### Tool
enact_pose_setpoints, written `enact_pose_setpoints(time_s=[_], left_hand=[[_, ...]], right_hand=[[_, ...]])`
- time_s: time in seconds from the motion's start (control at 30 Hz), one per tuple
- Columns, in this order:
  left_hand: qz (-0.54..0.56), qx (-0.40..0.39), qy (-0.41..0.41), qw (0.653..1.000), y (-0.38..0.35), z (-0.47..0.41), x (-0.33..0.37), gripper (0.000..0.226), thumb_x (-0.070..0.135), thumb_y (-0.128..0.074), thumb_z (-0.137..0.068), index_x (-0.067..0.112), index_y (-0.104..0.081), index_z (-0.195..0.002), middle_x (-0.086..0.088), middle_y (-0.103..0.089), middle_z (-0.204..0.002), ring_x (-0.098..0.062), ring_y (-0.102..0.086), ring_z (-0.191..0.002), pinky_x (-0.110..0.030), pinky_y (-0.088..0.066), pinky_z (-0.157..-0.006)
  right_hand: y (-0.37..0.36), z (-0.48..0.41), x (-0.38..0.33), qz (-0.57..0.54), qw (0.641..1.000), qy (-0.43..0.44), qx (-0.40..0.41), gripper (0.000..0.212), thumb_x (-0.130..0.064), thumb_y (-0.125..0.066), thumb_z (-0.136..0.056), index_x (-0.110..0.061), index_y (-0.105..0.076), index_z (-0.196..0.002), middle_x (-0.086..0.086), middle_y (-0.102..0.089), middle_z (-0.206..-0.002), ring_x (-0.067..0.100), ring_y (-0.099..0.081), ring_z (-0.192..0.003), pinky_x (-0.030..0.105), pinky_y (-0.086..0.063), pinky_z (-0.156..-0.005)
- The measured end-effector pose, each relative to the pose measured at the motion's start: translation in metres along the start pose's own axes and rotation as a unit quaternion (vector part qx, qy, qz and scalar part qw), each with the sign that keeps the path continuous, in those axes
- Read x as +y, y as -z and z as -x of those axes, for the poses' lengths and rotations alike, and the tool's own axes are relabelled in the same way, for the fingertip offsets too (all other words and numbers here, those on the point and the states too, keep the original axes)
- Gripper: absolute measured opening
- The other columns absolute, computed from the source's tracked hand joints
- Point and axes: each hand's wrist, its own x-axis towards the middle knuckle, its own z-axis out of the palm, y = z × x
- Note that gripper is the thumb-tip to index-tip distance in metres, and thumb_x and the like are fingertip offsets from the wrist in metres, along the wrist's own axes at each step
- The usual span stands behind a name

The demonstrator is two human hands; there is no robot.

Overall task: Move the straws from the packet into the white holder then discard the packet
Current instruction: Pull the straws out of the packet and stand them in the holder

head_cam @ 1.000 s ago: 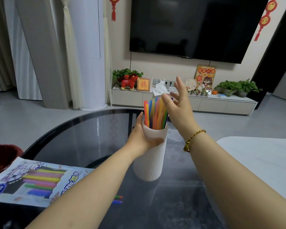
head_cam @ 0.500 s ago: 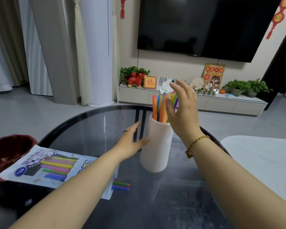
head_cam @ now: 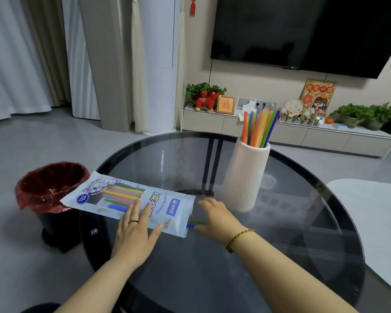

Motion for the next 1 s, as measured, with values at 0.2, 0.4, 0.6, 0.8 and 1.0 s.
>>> enact_pose_setpoints(time_s=[0.2, 0.4, 0.6, 0.8, 1.0], left_hand=[[-0.041, -0.031, -0.012, 0.999, -0.008, -0.004, -0.005, 0.061, 0.048, -0.023, -0.092, 0.024, 0.003, -0.142, 0.000, 0.006, -0.155, -0.016, 0.011, -0.142, -0.033, 0.005, -0.115], [-0.054, -0.042, -0.022, 0.997, -0.008, -0.006, -0.005, 0.058, 0.045, -0.020, -0.093, 0.022, 0.002, -0.142, -0.001, 0.003, -0.155, -0.015, 0.009, -0.142, -0.031, 0.005, -0.115], [-0.063, -0.040, -0.021, 0.997, -0.010, -0.006, -0.006, 0.059, 0.045, -0.020, -0.093, 0.022, 0.003, -0.142, -0.001, 0.003, -0.155, -0.015, 0.009, -0.142, -0.031, 0.005, -0.115], [-0.067, -0.032, -0.020, 0.997, -0.011, -0.007, -0.007, 0.059, 0.045, -0.019, -0.093, 0.022, 0.003, -0.142, 0.000, 0.004, -0.155, -0.015, 0.009, -0.142, -0.032, 0.006, -0.115], [-0.073, -0.034, -0.023, 0.996, -0.010, -0.006, -0.007, 0.058, 0.044, -0.019, -0.093, 0.021, 0.003, -0.142, -0.002, 0.003, -0.155, -0.015, 0.009, -0.142, -0.034, 0.004, -0.115]], right_hand=[[-0.026, -0.014, 0.001, -0.012, 0.999, -0.041, -0.027, 0.057, -0.036, -0.057, -0.083, -0.015, -0.037, -0.132, 0.007, -0.041, -0.136, 0.025, -0.034, -0.124, 0.032, -0.033, -0.102], [-0.028, -0.028, -0.005, 0.030, 0.999, -0.024, -0.018, 0.040, -0.025, -0.052, -0.086, -0.010, -0.045, -0.122, 0.011, -0.049, -0.125, 0.027, -0.043, -0.113, 0.032, -0.037, -0.095], [-0.034, -0.033, -0.004, 0.149, 0.989, 0.009, 0.010, 0.023, -0.012, -0.032, -0.094, -0.004, -0.042, -0.113, 0.016, -0.056, -0.118, 0.030, -0.051, -0.106, 0.033, -0.035, -0.071], [-0.032, -0.021, 0.013, 0.244, 0.968, 0.057, 0.020, 0.018, -0.009, -0.028, -0.094, -0.009, -0.041, -0.106, 0.017, -0.057, -0.112, 0.034, -0.055, -0.097, 0.034, -0.029, -0.063], [-0.018, 0.011, 0.059, 0.267, 0.963, 0.032, 0.006, 0.023, -0.017, -0.028, -0.096, -0.009, -0.042, -0.112, 0.012, -0.057, -0.114, 0.031, -0.053, -0.101, 0.039, -0.040, -0.075]])
